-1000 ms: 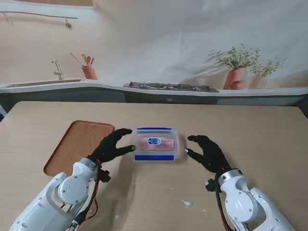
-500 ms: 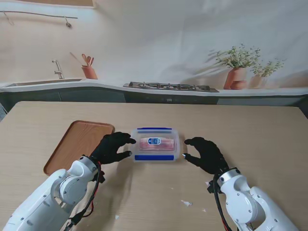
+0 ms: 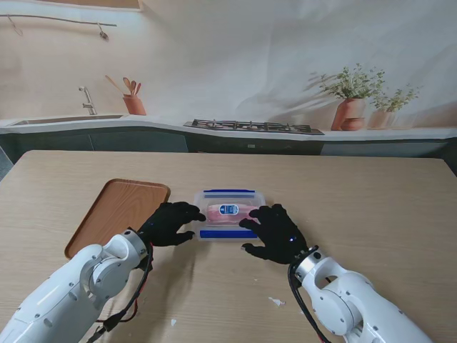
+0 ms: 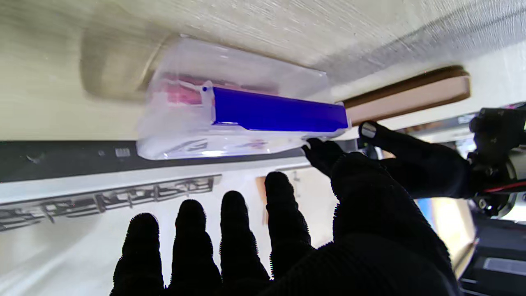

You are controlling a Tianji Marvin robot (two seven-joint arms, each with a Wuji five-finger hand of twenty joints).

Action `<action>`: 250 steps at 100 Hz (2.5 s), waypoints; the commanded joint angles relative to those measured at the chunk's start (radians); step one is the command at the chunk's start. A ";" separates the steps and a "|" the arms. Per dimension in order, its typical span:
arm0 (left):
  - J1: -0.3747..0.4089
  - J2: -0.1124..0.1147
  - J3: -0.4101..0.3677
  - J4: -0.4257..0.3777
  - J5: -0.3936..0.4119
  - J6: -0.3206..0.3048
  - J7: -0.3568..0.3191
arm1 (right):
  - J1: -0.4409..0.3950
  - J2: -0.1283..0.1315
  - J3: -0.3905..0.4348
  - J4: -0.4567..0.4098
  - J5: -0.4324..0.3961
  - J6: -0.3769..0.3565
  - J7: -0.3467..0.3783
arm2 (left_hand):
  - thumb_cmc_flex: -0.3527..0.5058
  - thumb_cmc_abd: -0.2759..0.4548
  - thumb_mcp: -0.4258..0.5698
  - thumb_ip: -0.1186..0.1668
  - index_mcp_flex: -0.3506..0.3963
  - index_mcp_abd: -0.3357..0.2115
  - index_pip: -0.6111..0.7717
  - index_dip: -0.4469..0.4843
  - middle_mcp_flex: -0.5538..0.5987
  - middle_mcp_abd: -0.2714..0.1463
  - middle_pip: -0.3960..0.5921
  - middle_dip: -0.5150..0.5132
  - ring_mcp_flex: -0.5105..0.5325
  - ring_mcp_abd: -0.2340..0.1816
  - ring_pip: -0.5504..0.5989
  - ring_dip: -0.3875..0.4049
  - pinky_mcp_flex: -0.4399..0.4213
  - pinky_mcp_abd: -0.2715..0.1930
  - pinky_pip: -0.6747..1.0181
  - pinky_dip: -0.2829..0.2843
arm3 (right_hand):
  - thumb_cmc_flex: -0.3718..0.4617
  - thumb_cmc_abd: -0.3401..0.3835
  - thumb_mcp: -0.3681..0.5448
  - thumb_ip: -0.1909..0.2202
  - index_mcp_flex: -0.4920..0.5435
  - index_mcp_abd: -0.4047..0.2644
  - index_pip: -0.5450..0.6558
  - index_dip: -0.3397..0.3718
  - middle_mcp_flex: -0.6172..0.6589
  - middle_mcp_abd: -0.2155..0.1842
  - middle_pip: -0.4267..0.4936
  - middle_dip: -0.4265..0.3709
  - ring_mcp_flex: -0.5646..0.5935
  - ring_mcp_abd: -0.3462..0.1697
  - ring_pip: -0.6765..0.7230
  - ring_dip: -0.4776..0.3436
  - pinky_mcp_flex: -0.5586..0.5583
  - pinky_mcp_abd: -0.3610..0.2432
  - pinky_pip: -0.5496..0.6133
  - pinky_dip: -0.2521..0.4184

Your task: Separate the bacon slices onto the tray

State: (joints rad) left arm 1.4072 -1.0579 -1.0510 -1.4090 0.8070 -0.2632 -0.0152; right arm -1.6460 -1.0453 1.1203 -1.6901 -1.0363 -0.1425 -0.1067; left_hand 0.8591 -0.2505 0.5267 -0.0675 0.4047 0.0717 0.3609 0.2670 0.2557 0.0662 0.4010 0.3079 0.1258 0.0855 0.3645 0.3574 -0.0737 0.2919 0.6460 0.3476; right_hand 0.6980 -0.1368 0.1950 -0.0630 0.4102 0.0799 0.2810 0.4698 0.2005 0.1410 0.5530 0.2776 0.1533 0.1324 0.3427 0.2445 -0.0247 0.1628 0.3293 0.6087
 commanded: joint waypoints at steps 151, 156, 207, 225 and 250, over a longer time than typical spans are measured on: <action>0.008 0.007 0.003 -0.010 0.009 0.008 -0.066 | 0.134 0.002 -0.170 0.113 0.004 0.021 0.090 | -0.027 0.023 0.018 0.014 0.012 0.003 0.028 0.004 -0.005 -0.017 0.007 0.007 -0.007 -0.007 0.033 -0.020 -0.006 -0.004 0.020 -0.015 | -0.020 -0.063 0.170 -0.004 0.169 -0.091 0.297 0.232 -0.024 -0.031 -0.044 -0.014 -0.038 -0.014 0.008 0.001 -0.034 -0.011 -0.038 -0.003; 0.009 0.007 0.001 -0.012 0.009 0.009 -0.067 | 0.135 0.002 -0.170 0.114 0.003 0.012 0.086 | -0.026 0.023 0.017 0.014 0.012 0.002 0.028 0.003 -0.004 -0.017 0.007 0.007 -0.006 -0.007 0.033 -0.020 -0.006 -0.004 0.019 -0.016 | -0.015 -0.074 0.183 -0.015 0.170 -0.099 0.322 0.231 -0.024 -0.033 -0.036 -0.011 -0.039 -0.014 0.014 0.004 -0.033 -0.011 -0.038 -0.003; 0.012 0.008 0.001 -0.020 0.010 0.016 -0.077 | 0.146 0.002 -0.178 0.122 0.015 -0.019 0.087 | -0.024 0.023 0.013 0.015 0.009 0.004 0.026 0.003 -0.004 -0.016 0.005 0.007 -0.006 -0.007 0.031 -0.020 -0.006 -0.002 0.015 -0.018 | -0.011 -0.108 0.233 -0.039 0.203 -0.083 0.457 0.252 -0.023 -0.035 0.018 0.011 -0.039 -0.014 0.031 0.013 -0.024 -0.008 -0.038 -0.006; 0.014 0.009 -0.002 -0.023 0.010 0.017 -0.080 | 0.145 0.002 -0.179 0.118 0.025 -0.018 0.095 | -0.011 0.024 0.020 0.015 0.008 0.004 0.028 0.003 -0.005 -0.019 0.006 0.007 -0.007 -0.008 0.031 -0.020 -0.006 -0.002 0.015 -0.018 | -0.002 -0.115 0.248 -0.046 0.229 -0.072 0.498 0.267 -0.024 -0.035 0.041 0.020 -0.038 -0.016 0.034 0.014 -0.023 -0.009 -0.039 -0.007; 0.018 0.009 -0.006 -0.025 0.016 0.019 -0.076 | 0.152 0.001 -0.181 0.119 0.041 -0.037 0.104 | 0.020 0.043 0.012 0.007 0.005 0.005 0.029 0.004 -0.006 -0.018 0.007 0.008 -0.005 -0.008 0.033 -0.019 -0.006 -0.002 0.014 -0.019 | -0.005 -0.120 0.271 -0.052 0.287 -0.052 0.522 0.264 -0.027 -0.036 0.090 0.038 -0.038 -0.016 0.042 0.018 -0.021 -0.009 -0.039 -0.008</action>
State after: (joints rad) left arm 1.4127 -1.0502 -1.0602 -1.4430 0.8159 -0.2517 -0.0698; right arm -1.4791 -1.0415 0.9548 -1.5850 -0.9943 -0.1660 -0.0314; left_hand 0.8559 -0.2494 0.5280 -0.0675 0.3782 0.0548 0.3615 0.2636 0.2432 0.0241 0.3772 0.3062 0.1257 0.0853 0.3876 0.3482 -0.0737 0.2916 0.6461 0.3446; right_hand 0.6753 -0.2375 0.4347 -0.0802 0.4981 0.1491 0.3991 0.6435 0.2002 0.1295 0.6168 0.3047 0.1531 0.1323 0.3771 0.2527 -0.0372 0.1628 0.3203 0.6086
